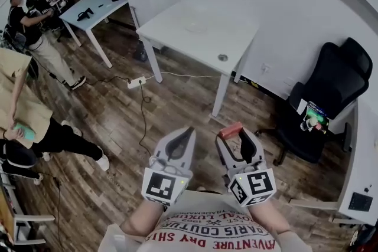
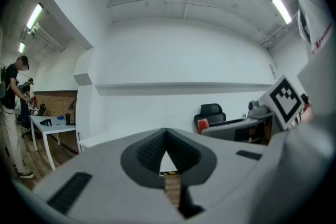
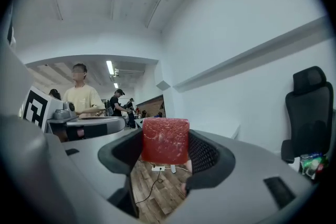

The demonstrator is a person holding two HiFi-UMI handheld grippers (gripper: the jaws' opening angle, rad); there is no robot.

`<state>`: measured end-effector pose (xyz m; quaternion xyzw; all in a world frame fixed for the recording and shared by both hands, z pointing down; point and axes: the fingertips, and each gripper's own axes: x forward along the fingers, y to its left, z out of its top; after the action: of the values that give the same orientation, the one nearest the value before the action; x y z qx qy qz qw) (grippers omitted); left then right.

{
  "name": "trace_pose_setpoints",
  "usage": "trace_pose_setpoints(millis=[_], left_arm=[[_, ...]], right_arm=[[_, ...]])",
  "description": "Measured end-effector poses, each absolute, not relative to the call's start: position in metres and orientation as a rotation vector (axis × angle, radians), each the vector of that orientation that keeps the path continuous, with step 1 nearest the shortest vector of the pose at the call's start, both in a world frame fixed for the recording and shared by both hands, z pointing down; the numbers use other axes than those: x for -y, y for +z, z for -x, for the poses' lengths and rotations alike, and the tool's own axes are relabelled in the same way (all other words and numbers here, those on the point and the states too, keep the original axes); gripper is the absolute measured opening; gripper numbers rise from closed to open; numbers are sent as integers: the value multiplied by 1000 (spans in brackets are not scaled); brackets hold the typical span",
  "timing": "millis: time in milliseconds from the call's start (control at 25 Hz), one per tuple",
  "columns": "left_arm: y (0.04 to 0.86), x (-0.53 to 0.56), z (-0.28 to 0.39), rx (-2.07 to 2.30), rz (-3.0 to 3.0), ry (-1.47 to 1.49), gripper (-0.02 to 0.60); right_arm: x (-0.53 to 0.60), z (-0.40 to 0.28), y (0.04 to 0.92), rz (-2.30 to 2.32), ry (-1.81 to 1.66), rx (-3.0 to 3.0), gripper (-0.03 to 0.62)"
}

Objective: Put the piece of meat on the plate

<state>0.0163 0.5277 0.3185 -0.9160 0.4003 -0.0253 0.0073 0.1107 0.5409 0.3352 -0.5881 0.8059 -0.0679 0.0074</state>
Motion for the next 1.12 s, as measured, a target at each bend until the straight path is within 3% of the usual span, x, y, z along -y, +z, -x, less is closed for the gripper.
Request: trace_pose_setpoints(millis=[520, 1120], left_arm=[[342, -444, 16, -1234, 2892, -136, -5], [337, -231, 139, -1195, 2963, -65, -5]], right_arm=[[-464, -75, 349, 1806, -204, -2618, 277], [-273, 27, 342, 1958, -313, -2532, 276]])
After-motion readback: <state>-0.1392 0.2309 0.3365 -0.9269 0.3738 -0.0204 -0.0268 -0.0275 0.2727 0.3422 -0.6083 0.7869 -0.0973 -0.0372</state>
